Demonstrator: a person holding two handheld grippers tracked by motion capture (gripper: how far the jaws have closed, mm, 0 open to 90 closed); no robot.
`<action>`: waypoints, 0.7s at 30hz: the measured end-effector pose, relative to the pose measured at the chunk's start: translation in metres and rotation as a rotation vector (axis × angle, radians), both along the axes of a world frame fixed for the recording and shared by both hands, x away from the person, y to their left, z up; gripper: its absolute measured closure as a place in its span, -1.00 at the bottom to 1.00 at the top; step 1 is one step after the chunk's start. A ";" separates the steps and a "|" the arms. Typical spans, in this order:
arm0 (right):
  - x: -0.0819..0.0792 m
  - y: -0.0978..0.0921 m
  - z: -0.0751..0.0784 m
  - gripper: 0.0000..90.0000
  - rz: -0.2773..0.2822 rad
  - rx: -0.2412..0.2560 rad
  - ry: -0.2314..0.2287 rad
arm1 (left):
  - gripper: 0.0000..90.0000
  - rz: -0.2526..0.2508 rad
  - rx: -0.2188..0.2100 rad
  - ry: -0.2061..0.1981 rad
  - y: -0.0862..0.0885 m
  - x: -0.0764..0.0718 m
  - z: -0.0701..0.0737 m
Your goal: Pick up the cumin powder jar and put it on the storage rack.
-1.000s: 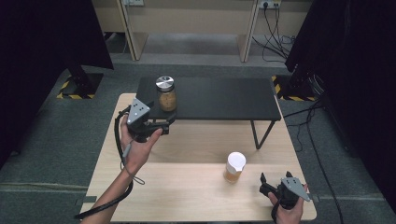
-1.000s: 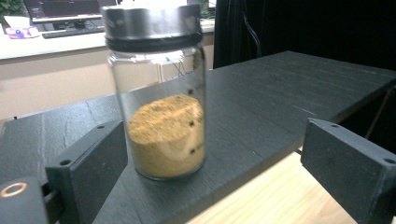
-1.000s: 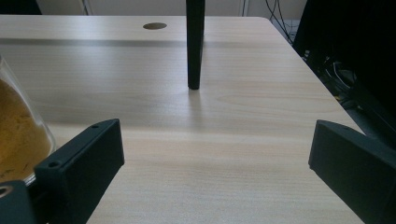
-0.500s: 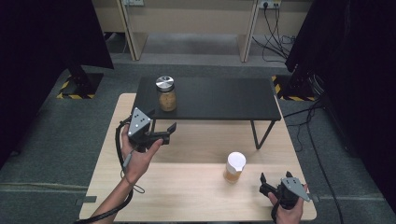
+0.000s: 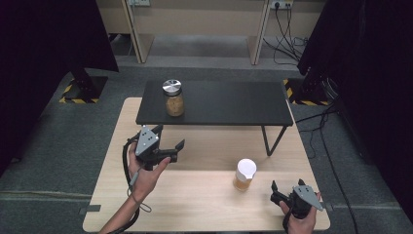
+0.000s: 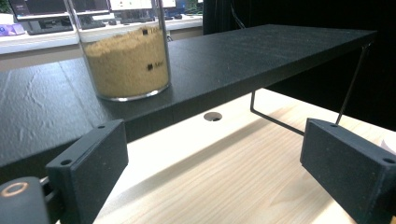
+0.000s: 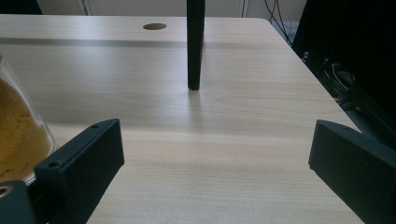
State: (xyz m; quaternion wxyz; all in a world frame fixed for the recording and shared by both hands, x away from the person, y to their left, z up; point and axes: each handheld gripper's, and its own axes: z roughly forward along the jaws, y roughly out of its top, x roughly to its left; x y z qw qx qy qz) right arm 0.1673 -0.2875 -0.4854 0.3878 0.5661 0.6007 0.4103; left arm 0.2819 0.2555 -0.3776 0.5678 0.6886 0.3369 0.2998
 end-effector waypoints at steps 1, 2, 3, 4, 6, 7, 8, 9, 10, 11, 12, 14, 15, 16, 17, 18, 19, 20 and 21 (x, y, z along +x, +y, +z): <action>0.000 0.000 0.000 -0.93 0.000 0.000 0.000 | -0.85 0.000 -0.002 0.003 0.001 0.000 -0.001; 0.000 0.000 0.000 -0.93 0.000 0.000 0.000 | -0.85 0.001 -0.004 0.005 0.001 0.000 -0.003; 0.000 0.000 0.000 -0.93 -0.001 0.001 -0.001 | -0.85 0.002 -0.008 0.009 0.001 0.000 -0.005; 0.000 0.000 0.000 -0.93 -0.001 0.001 -0.001 | -0.85 0.001 -0.009 0.011 0.001 -0.001 -0.006; 0.000 0.000 0.000 -0.93 0.000 0.001 0.000 | -0.85 0.000 -0.007 0.020 0.002 -0.001 -0.010; 0.000 0.000 0.000 -0.93 0.000 0.000 0.000 | -0.85 0.000 -0.008 0.025 0.002 -0.001 -0.013; 0.000 0.000 0.000 -0.93 0.000 0.000 0.000 | -0.85 0.001 -0.012 0.029 0.002 -0.001 -0.015; 0.000 0.000 0.000 -0.93 0.000 0.000 0.000 | -0.85 0.002 -0.017 0.033 0.003 -0.001 -0.018; 0.000 0.000 0.000 -0.93 0.000 0.001 -0.001 | -0.85 0.003 -0.025 0.039 0.004 -0.002 -0.021; 0.000 0.000 0.000 -0.93 0.000 0.001 -0.001 | -0.85 0.005 -0.028 0.043 0.004 -0.002 -0.023; 0.000 0.000 0.000 -0.93 0.000 0.002 -0.001 | -0.85 0.006 -0.030 0.048 0.005 -0.002 -0.026; 0.000 0.000 0.000 -0.93 0.000 0.000 0.001 | -0.85 0.007 -0.038 0.059 0.006 -0.003 -0.032; 0.000 0.000 0.000 -0.93 0.000 0.000 0.001 | -0.85 0.006 -0.037 0.064 0.006 -0.003 -0.034; 0.000 0.000 0.000 -0.93 0.000 -0.001 0.001 | -0.85 0.005 -0.037 0.067 0.006 -0.004 -0.037; 0.000 0.000 0.000 -0.93 0.000 -0.001 0.000 | -0.85 0.004 -0.035 0.070 0.006 -0.005 -0.040; 0.000 0.000 0.000 -0.93 0.000 -0.001 0.000 | -0.85 0.003 -0.037 0.073 0.006 -0.005 -0.044; 0.000 0.000 0.000 -0.93 0.000 -0.001 0.000 | -0.85 0.002 -0.035 0.074 0.006 -0.006 -0.047; 0.000 0.000 0.000 -0.93 0.000 -0.001 0.000 | -0.85 0.001 -0.034 0.072 0.006 -0.008 -0.051; 0.000 0.000 0.000 -0.93 0.000 -0.001 0.000 | -0.85 0.001 -0.036 0.071 0.006 -0.009 -0.054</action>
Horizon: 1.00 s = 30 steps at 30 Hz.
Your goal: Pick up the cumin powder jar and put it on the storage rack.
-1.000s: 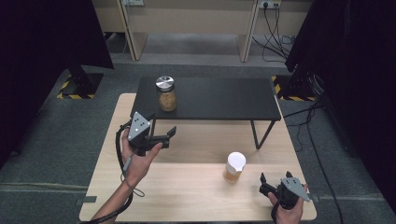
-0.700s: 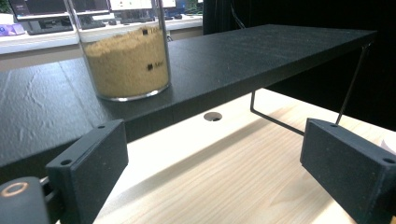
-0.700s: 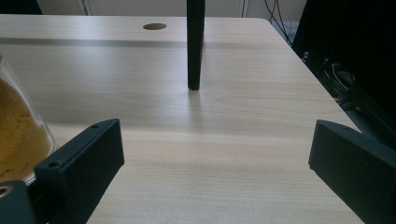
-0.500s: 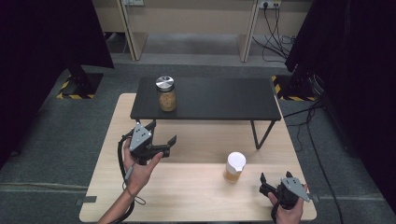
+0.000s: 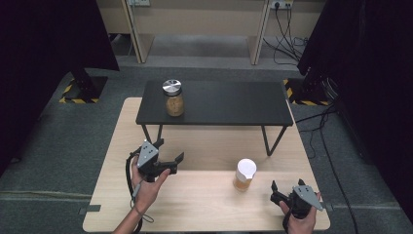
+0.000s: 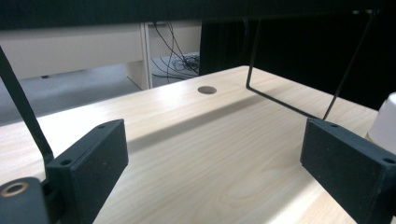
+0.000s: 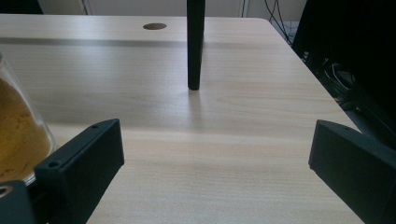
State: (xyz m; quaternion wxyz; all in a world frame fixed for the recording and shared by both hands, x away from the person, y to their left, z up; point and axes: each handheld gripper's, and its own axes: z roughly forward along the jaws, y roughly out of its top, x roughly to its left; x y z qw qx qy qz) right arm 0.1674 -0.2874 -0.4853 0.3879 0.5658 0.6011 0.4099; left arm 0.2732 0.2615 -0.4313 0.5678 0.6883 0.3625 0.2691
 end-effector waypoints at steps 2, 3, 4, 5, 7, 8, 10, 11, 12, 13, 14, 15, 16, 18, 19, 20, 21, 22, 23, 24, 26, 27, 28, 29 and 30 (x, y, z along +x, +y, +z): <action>0.000 0.000 0.000 -0.93 0.000 0.000 0.000 | -0.85 -0.003 -0.007 0.004 0.001 -0.002 -0.007; 0.000 0.000 0.000 -0.93 0.000 0.000 0.000 | -0.85 -0.003 -0.009 0.009 0.001 -0.002 -0.010; 0.000 0.000 0.000 -0.93 0.000 0.000 0.000 | -0.85 -0.003 -0.009 0.015 0.001 -0.002 -0.013; 0.000 0.000 0.000 -0.93 0.000 0.000 0.001 | -0.85 -0.002 -0.010 0.020 0.001 -0.003 -0.016; 0.000 0.000 0.000 -0.93 0.000 -0.001 0.000 | -0.85 0.000 -0.015 0.030 0.001 -0.004 -0.023; 0.000 0.000 0.000 -0.93 0.000 -0.002 0.000 | -0.85 0.002 -0.017 0.035 0.001 -0.005 -0.027; 0.000 0.000 0.000 -0.93 0.000 -0.002 -0.001 | -0.85 0.009 -0.028 0.048 0.001 -0.007 -0.034; 0.000 0.000 0.000 -0.93 -0.001 -0.002 0.000 | -0.85 0.011 -0.025 0.049 0.000 -0.007 -0.036; 0.000 0.000 0.000 -0.93 -0.001 -0.001 0.000 | -0.85 0.012 -0.021 0.052 0.000 -0.008 -0.038; 0.000 0.000 0.000 -0.93 0.000 -0.002 -0.001 | -0.85 0.014 -0.020 0.052 0.000 -0.008 -0.040; 0.000 0.000 0.000 -0.93 0.000 -0.002 -0.001 | -0.85 0.016 -0.019 0.055 0.000 -0.008 -0.042; 0.000 0.000 0.000 -0.93 0.000 -0.001 -0.002 | -0.85 0.017 -0.016 0.058 0.000 -0.008 -0.044; 0.000 0.000 0.000 -0.93 0.000 -0.001 -0.001 | -0.85 0.021 -0.021 0.063 -0.001 -0.008 -0.046; 0.000 0.000 0.000 -0.93 0.000 -0.001 -0.001 | -0.85 0.029 -0.018 0.070 -0.001 -0.008 -0.050; 0.000 0.000 0.000 -0.93 -0.001 -0.002 -0.001 | -0.85 0.032 -0.014 0.073 -0.001 -0.008 -0.051; 0.000 0.001 0.000 -0.93 -0.001 -0.003 -0.001 | -0.85 0.036 -0.008 0.077 -0.001 -0.008 -0.053; 0.000 0.001 0.000 -0.93 0.000 -0.004 -0.001 | -0.85 0.039 -0.002 0.080 -0.001 -0.008 -0.055; 0.000 0.001 0.000 -0.93 0.001 -0.005 -0.002 | -0.85 0.042 0.005 0.085 -0.002 -0.008 -0.057; 0.000 0.001 0.000 -0.93 0.001 -0.005 -0.002 | -0.85 0.047 0.014 0.090 -0.003 -0.009 -0.060; 0.000 0.001 0.000 -0.93 0.001 -0.004 -0.001 | -0.85 0.050 0.017 0.092 -0.004 -0.009 -0.061; 0.000 0.001 0.000 -0.93 0.000 -0.003 -0.002 | -0.85 0.049 0.021 0.105 -0.003 -0.008 -0.064; 0.000 0.000 0.000 -0.93 0.001 -0.003 -0.002 | -0.85 0.049 0.023 0.108 -0.003 -0.007 -0.064; 0.000 0.000 0.000 -0.93 0.001 -0.003 -0.002 | -0.85 0.049 0.022 0.109 -0.003 -0.007 -0.065; 0.000 0.000 0.000 -0.93 0.001 -0.002 -0.001 | -0.84 0.048 0.019 0.110 -0.003 -0.007 -0.065; 0.000 0.001 0.000 -0.93 0.002 -0.003 -0.001 | -0.84 0.046 0.015 0.114 -0.002 -0.006 -0.065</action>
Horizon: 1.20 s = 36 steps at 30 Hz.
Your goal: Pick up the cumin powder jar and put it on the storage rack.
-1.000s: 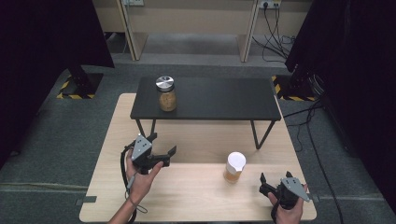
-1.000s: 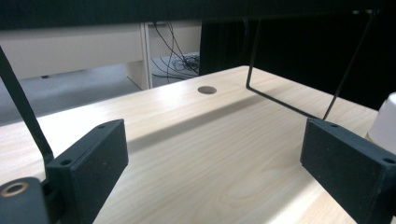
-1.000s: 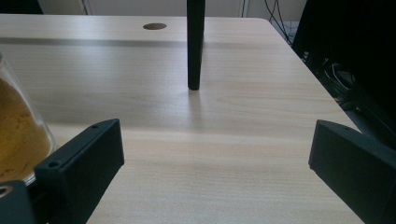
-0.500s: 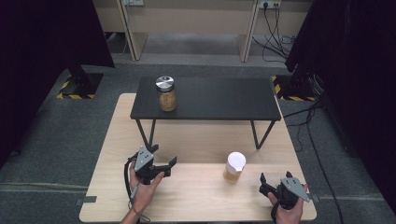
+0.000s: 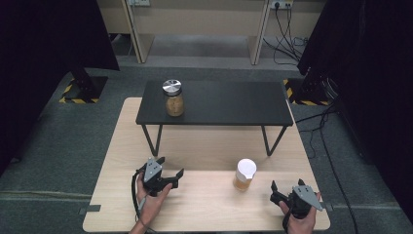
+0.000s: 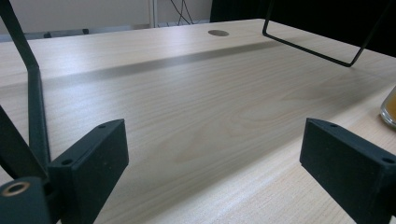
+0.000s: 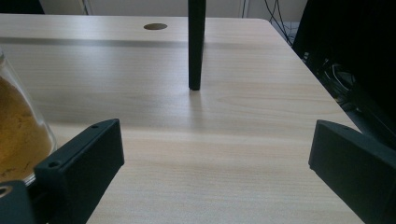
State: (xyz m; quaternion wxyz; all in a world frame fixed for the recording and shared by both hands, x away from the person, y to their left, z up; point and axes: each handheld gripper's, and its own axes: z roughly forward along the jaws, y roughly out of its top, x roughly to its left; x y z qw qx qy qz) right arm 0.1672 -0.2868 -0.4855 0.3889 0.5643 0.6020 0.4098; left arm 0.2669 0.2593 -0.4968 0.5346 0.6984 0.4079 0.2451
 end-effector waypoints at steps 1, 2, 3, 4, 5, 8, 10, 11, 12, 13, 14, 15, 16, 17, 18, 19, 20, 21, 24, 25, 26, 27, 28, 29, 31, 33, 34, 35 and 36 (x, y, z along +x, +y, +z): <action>0.000 0.000 0.000 -0.93 0.001 -0.001 0.000 | -0.84 0.000 -0.004 0.000 0.001 0.000 0.000; 0.000 0.000 0.000 -0.93 0.001 -0.001 0.000 | -0.84 0.001 -0.016 0.001 0.002 0.000 -0.001; 0.000 0.000 0.000 -0.93 0.001 0.000 0.000 | -0.84 0.002 -0.026 0.002 0.003 0.000 -0.002; 0.000 0.001 0.000 -0.93 0.001 -0.001 -0.001 | -0.83 0.002 -0.033 0.006 0.004 0.000 -0.002; 0.000 0.001 0.000 -0.93 0.002 -0.001 -0.001 | -0.83 0.003 -0.036 0.007 0.005 0.000 -0.002; 0.000 0.001 0.000 -0.93 0.003 -0.002 -0.001 | -0.83 0.004 -0.029 0.008 0.005 -0.001 -0.002; 0.000 0.001 0.000 -0.93 0.004 -0.002 -0.001 | -0.83 0.005 -0.025 0.008 0.003 -0.002 -0.001; 0.000 0.001 0.000 -0.93 0.004 -0.002 -0.001 | -0.83 0.005 -0.023 0.009 0.003 -0.002 -0.001; 0.000 0.001 0.000 -0.93 0.004 -0.003 -0.002 | -0.83 0.005 -0.019 0.009 0.003 -0.001 -0.001; 0.000 0.002 0.000 -0.93 0.005 -0.003 -0.001 | -0.83 0.008 -0.020 0.011 0.002 -0.001 -0.001; 0.000 0.002 0.000 -0.93 0.006 -0.003 -0.001 | -0.83 0.008 -0.022 0.013 0.002 -0.001 -0.001; 0.000 0.002 0.000 -0.93 0.006 -0.002 -0.001 | -0.83 0.008 -0.022 0.015 0.002 -0.001 0.000; 0.000 0.002 0.000 -0.93 0.007 -0.002 0.000 | -0.83 0.009 -0.023 0.016 0.002 -0.001 0.000; 0.000 0.002 0.000 -0.93 0.007 -0.001 0.000 | -0.83 0.010 -0.024 0.017 0.002 -0.001 0.000; 0.000 0.002 0.000 -0.93 0.006 -0.001 -0.001 | -0.83 0.010 -0.028 0.019 0.003 -0.001 0.000; 0.000 0.002 0.000 -0.93 0.006 0.000 -0.001 | -0.83 0.011 -0.032 0.020 0.003 -0.001 -0.001; 0.000 0.002 0.000 -0.93 0.007 -0.001 -0.001 | -0.83 0.012 -0.035 0.020 0.003 -0.001 -0.001; 0.000 0.002 0.000 -0.93 0.007 -0.001 -0.001 | -0.83 0.012 -0.038 0.021 0.003 -0.001 -0.001; 0.000 0.002 0.000 -0.93 0.009 -0.004 -0.001 | -0.83 0.013 -0.041 0.022 0.004 -0.001 -0.001; 0.000 0.002 0.000 -0.93 0.009 -0.003 -0.001 | -0.83 0.013 -0.041 0.022 0.004 -0.001 -0.001; 0.000 0.002 0.000 -0.93 0.009 -0.004 -0.002 | -0.83 0.013 -0.042 0.023 0.004 -0.001 -0.001; 0.000 0.002 0.000 -0.93 0.009 -0.003 -0.001 | -0.83 0.013 -0.042 0.024 0.004 -0.001 -0.001; 0.000 0.002 0.000 -0.93 0.009 -0.002 -0.002 | -0.83 0.013 -0.043 0.024 0.004 -0.001 -0.001; 0.000 0.002 0.000 -0.93 0.009 -0.002 -0.002 | -0.83 0.013 -0.044 0.024 0.004 -0.001 -0.001; 0.000 0.002 0.000 -0.93 0.009 -0.001 -0.003 | -0.83 0.014 -0.049 0.025 0.005 -0.001 -0.002; 0.000 0.002 0.000 -0.93 0.008 0.000 -0.002 | -0.83 0.015 -0.052 0.023 0.005 -0.001 -0.002; 0.000 0.002 0.000 -0.93 0.009 0.001 -0.002 | -0.83 0.015 -0.056 0.023 0.006 -0.001 -0.002; 0.000 0.002 0.000 -0.93 0.008 0.000 -0.002 | -0.83 0.015 -0.057 0.026 0.006 -0.001 -0.002; 0.000 0.002 0.000 -0.93 0.008 0.000 -0.002 | -0.83 0.015 -0.058 0.026 0.006 -0.001 -0.002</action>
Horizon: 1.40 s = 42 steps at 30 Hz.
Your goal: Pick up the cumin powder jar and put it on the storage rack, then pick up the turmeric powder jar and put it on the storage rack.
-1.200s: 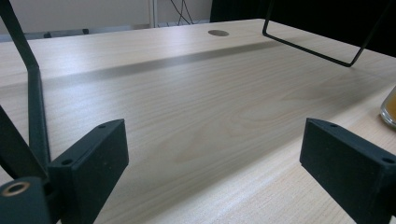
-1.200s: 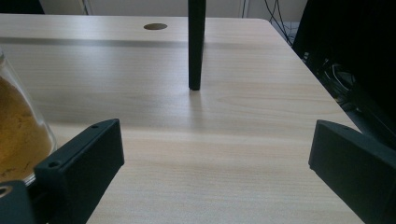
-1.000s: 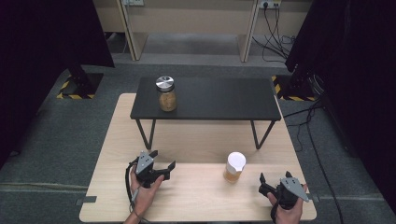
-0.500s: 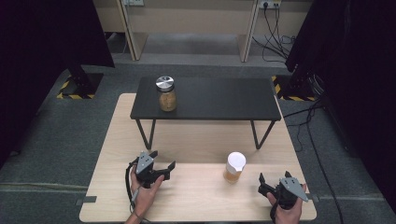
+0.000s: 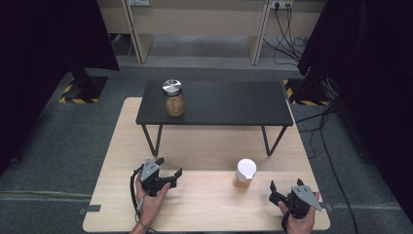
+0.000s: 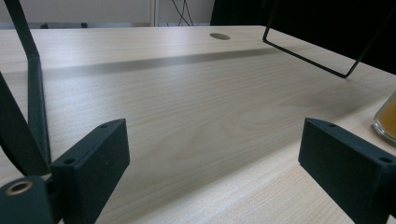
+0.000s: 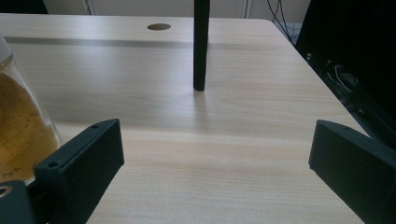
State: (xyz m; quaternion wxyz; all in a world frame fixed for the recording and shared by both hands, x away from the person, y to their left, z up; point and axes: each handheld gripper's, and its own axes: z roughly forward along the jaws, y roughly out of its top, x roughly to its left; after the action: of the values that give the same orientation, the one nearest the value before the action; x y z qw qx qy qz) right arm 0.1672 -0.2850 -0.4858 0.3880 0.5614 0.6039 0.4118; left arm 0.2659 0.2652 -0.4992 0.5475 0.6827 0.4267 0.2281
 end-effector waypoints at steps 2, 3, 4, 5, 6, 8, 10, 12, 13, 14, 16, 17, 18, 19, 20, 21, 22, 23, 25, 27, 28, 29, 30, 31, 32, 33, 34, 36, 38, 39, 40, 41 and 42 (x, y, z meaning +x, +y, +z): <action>0.000 0.000 0.000 -0.93 -0.001 0.000 -0.001 | -0.83 -0.001 0.001 -0.002 0.000 0.000 0.000; 0.000 0.000 0.000 -0.93 0.000 -0.001 -0.001 | -0.83 -0.001 0.002 -0.002 0.000 0.000 0.000; 0.000 0.000 0.000 -0.93 0.000 0.000 -0.001 | -0.83 0.000 0.002 -0.002 0.000 0.000 0.000; 0.000 0.000 0.000 -0.93 0.001 -0.001 0.000 | -0.83 0.000 0.003 -0.002 0.000 0.000 0.000; 0.000 0.000 0.000 -0.93 0.002 -0.001 0.001 | -0.83 0.000 0.002 -0.002 0.000 0.000 0.000; 0.001 0.000 0.000 -0.93 0.002 0.001 0.002 | -0.83 -0.001 0.001 -0.001 0.000 0.000 0.000; 0.000 -0.001 0.000 -0.93 0.003 0.002 0.002 | -0.83 -0.002 0.002 0.001 0.000 0.000 0.000; 0.001 -0.001 0.000 -0.93 0.005 0.002 0.002 | -0.83 -0.004 0.003 0.002 0.000 0.001 0.001; 0.001 -0.001 0.000 -0.93 0.006 0.002 0.002 | -0.83 -0.003 0.002 0.002 0.000 0.001 0.001; 0.001 -0.001 0.000 -0.93 0.007 0.003 0.002 | -0.83 -0.003 0.002 0.002 0.000 0.001 0.000; 0.001 -0.002 0.000 -0.93 0.009 0.006 0.002 | -0.83 -0.003 0.001 0.002 0.000 0.001 0.000; 0.001 -0.003 0.000 -0.93 0.010 0.008 0.003 | -0.83 -0.003 0.000 0.002 0.000 0.001 0.000; 0.001 -0.003 0.000 -0.93 0.010 0.010 0.003 | -0.83 -0.003 0.000 0.002 0.000 0.001 0.000; 0.001 -0.003 0.000 -0.93 0.010 0.010 0.003 | -0.83 -0.003 0.001 0.003 0.000 0.001 0.000; 0.001 -0.003 0.000 -0.93 0.011 0.010 0.002 | -0.83 -0.003 0.001 0.003 0.000 0.001 0.000; 0.000 -0.003 0.000 -0.93 0.012 0.008 0.001 | -0.83 -0.003 0.001 0.003 0.000 0.001 0.000; 0.000 -0.003 0.000 -0.93 0.013 0.008 0.001 | -0.83 -0.003 0.000 0.003 0.000 0.001 0.000; 0.000 -0.003 0.000 -0.93 0.014 0.009 0.001 | -0.83 -0.003 0.000 0.003 0.000 0.001 0.000; 0.001 -0.004 0.000 -0.94 0.016 0.013 0.003 | -0.83 -0.002 0.001 -0.001 0.000 0.000 0.000; 0.001 -0.004 0.000 -0.94 0.018 0.013 0.003 | -0.83 -0.003 -0.001 -0.003 0.000 0.000 0.000; 0.001 -0.004 0.000 -0.94 0.020 0.011 0.002 | -0.83 -0.003 -0.001 -0.003 0.000 0.000 0.000; 0.001 -0.004 0.000 -0.94 0.023 0.009 0.001 | -0.83 -0.003 0.001 -0.002 0.000 0.000 0.000; 0.000 -0.004 0.000 -0.94 0.023 0.007 0.000 | -0.83 -0.003 0.001 -0.001 0.000 0.000 0.000; 0.000 -0.004 0.000 -0.94 0.025 0.007 -0.001 | -0.83 -0.004 0.001 -0.001 0.000 0.000 0.000; 0.000 -0.005 0.000 -0.94 0.030 0.008 -0.001 | -0.83 -0.004 0.001 -0.001 0.000 0.000 0.000; 0.000 -0.007 0.000 -0.94 0.037 0.010 -0.001 | -0.83 -0.004 0.000 -0.001 0.000 0.000 0.000; 0.000 -0.009 0.000 -0.94 0.050 0.014 -0.002 | -0.83 -0.004 0.000 -0.001 0.000 0.000 0.000; 0.001 -0.014 -0.001 -0.94 0.074 0.025 -0.004 | -0.83 -0.004 0.000 -0.001 0.000 0.000 0.000; 0.001 -0.021 -0.002 -0.94 0.110 0.040 -0.006 | -0.83 -0.004 0.001 -0.002 0.000 0.000 0.000; 0.002 -0.025 -0.002 -0.94 0.136 0.045 -0.008 | -0.83 -0.004 0.001 -0.002 0.000 0.000 0.000; 0.002 -0.028 -0.002 -0.94 0.156 0.046 -0.010 | -0.83 -0.005 0.001 -0.002 0.000 0.000 0.000; 0.003 -0.033 -0.003 -0.94 0.192 0.046 -0.014 | -0.83 -0.005 0.001 -0.002 0.000 0.000 0.000; 0.003 -0.036 -0.003 -0.94 0.213 0.047 -0.016 | -0.83 -0.005 0.001 -0.002 0.000 0.000 0.000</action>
State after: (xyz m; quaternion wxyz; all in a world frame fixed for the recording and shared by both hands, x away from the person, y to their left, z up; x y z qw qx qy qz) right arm 0.1706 -0.3209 -0.4892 0.3336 0.4999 0.6472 0.4691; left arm 0.2657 0.2651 -0.4993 0.5480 0.6841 0.4242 0.2276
